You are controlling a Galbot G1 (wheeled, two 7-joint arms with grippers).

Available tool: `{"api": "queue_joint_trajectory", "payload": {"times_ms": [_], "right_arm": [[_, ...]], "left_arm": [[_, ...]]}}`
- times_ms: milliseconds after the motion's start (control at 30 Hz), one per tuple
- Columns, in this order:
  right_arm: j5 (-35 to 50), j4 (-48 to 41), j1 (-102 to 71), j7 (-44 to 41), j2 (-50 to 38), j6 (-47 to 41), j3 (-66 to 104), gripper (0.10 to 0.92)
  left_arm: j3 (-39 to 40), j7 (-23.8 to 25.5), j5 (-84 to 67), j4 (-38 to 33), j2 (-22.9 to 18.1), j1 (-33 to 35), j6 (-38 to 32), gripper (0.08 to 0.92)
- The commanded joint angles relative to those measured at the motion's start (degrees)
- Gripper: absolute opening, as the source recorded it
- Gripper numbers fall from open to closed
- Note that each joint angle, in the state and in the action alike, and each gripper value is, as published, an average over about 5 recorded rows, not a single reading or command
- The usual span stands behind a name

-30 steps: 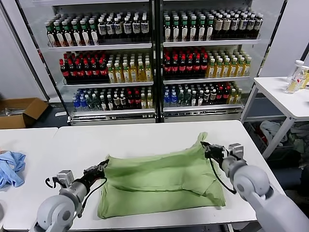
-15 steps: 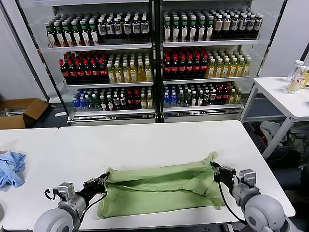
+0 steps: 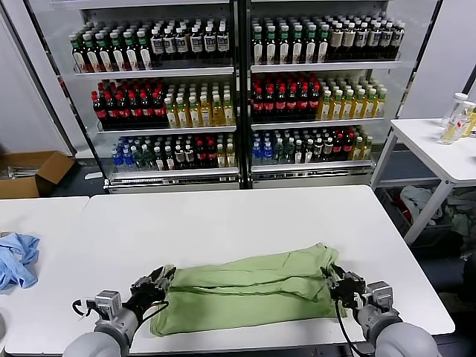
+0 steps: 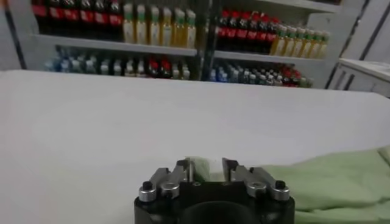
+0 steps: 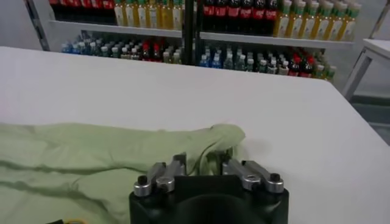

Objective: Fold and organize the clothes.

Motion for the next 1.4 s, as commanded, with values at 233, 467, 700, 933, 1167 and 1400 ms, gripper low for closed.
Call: {"api": "queue_joint_trajectory", "payload": {"times_ms": [233, 467, 700, 933, 1167, 1400], "right_arm": [[-2.8, 2.0, -2.0, 0.1, 0.7, 0.0, 0.0, 0.700], [-3.0, 2.1, -2.1, 0.0, 0.6, 0.1, 0.1, 0.819], [-2.9, 2.2, -1.9, 0.2, 0.5, 0.2, 0.2, 0.823], [-2.8, 2.1, -1.7, 0.3, 0.2, 0.7, 0.7, 0.823], [-2.6, 1.9, -1.0, 0.3, 0.3, 0.9, 1.2, 0.823], [-2.1, 1.6, -0.2, 0.2, 0.1, 1.0, 1.4, 0.823]], "left_arm": [[3.1, -7.3, 15.4, 2.9, -11.2, 4.2, -2.4, 0.689], [3.5, -6.1, 15.3, 2.2, -11.4, 4.8, -2.6, 0.673], [2.5, -3.6, 11.6, 2.0, -10.9, 5.0, -2.4, 0.473], [-2.2, -1.2, 5.1, 1.3, -8.6, 4.8, -2.5, 0.265], [-12.3, -0.1, -2.9, 0.5, -4.1, 5.5, -2.0, 0.102], [-25.6, 1.0, -9.4, 2.9, 2.8, 6.5, -1.5, 0.095]]}}
